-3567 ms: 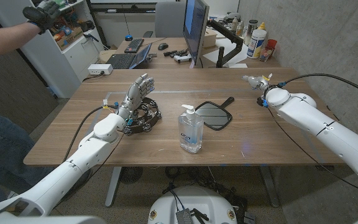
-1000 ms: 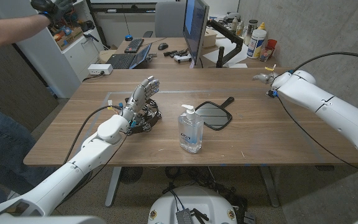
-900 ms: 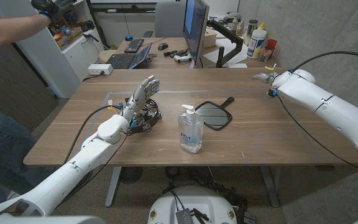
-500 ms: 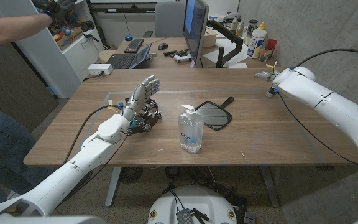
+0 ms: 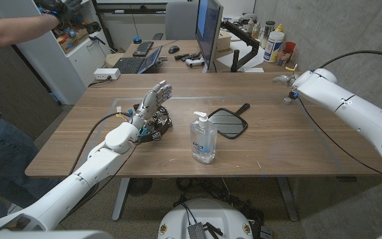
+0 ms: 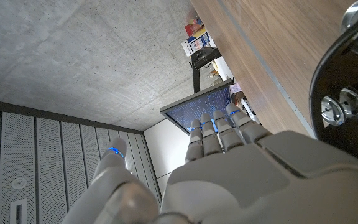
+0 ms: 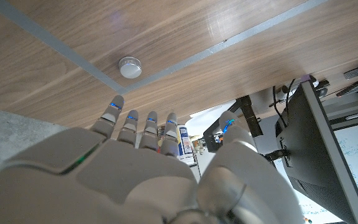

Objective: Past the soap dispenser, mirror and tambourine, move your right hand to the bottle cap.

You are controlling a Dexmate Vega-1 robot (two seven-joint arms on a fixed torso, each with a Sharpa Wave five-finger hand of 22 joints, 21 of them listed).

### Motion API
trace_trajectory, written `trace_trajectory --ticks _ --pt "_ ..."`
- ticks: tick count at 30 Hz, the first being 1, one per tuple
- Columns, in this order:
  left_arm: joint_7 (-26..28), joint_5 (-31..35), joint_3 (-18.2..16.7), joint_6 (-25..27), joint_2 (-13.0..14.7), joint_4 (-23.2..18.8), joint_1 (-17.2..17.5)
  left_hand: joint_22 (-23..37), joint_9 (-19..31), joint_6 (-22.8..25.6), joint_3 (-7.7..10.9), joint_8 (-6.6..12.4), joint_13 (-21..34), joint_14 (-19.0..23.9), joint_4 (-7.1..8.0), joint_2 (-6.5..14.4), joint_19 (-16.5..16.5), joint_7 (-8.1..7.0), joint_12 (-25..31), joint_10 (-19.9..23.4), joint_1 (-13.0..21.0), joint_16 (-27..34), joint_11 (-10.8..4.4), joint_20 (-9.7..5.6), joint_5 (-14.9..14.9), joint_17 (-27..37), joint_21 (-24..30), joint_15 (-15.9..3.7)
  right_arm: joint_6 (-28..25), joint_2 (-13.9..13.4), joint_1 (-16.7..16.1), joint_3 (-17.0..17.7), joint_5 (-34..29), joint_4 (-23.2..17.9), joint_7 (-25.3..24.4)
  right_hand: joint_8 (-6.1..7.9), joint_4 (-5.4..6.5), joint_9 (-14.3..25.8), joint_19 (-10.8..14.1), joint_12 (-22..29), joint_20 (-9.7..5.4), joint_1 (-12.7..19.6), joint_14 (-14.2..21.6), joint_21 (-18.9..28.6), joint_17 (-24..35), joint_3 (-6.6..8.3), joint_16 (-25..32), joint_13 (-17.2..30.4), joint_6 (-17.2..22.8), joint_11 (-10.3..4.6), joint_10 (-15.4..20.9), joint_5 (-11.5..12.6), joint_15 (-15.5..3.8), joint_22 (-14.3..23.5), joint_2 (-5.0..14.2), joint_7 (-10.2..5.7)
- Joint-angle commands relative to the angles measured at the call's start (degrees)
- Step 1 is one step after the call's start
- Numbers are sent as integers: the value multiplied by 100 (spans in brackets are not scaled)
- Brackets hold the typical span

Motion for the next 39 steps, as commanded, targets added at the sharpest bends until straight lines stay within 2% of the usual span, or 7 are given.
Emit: trace_trajectory --ticks 1,12,24,29,31,39 --pt "54 44 31 59 -11 -43 -6 24 12 52 -17 13 6 -12 -3 -14 17 14 15 -1 47 26 20 30 29 16 -8 24 195 98 169 -53 -48 462 126 28 3 9 -13 -6 72 47 -49 -15 15 -24 -10 18 27 9 -11 36 24 9 39 -64" --pt "66 75 70 66 -57 4 -53 25 13 58 -36 14 6 -10 -2 -9 17 16 17 4 53 27 26 33 40 16 -22 20 189 179 366 -181 -113 794 339 32 3 8 -31 -6 97 67 -93 -51 16 -31 -16 20 33 15 -47 36 35 11 31 -103" --pt "84 82 74 75 -49 -153 -21 26 13 69 -57 16 6 -8 -1 -3 19 21 17 2 60 28 11 35 50 16 -35 27 189 259 598 -443 -230 1112 664 32 4 8 -62 -8 145 83 -125 -95 18 -41 -15 22 30 36 -91 36 56 13 22 -117" --pt "-154 10 150 48 -72 -46 -117 26 13 70 -63 15 6 -8 -1 -2 21 21 14 -4 62 27 10 39 53 16 -38 29 67 345 674 -501 -282 1163 665 26 10 8 -64 -11 165 76 -132 -107 20 -52 -11 22 16 57 -115 34 67 13 9 -121" --pt "-209 30 173 26 -73 9 -163 27 13 69 -66 15 6 -10 0 -1 21 24 18 4 63 27 14 39 54 16 -40 30 -21 386 817 -638 -348 1283 785 24 11 8 -70 -10 175 74 -132 -115 21 -57 -9 22 8 53 -120 33 70 14 5 -123" --pt "-306 -11 136 -6 -40 159 -244 28 13 71 -82 14 6 -15 1 3 26 15 15 -3 66 25 21 42 60 16 -47 29 23 464 870 -625 -372 1420 744 19 17 7 -62 -5 191 67 -130 -128 24 -71 -1 23 -8 51 -129 32 80 15 -10 -133"
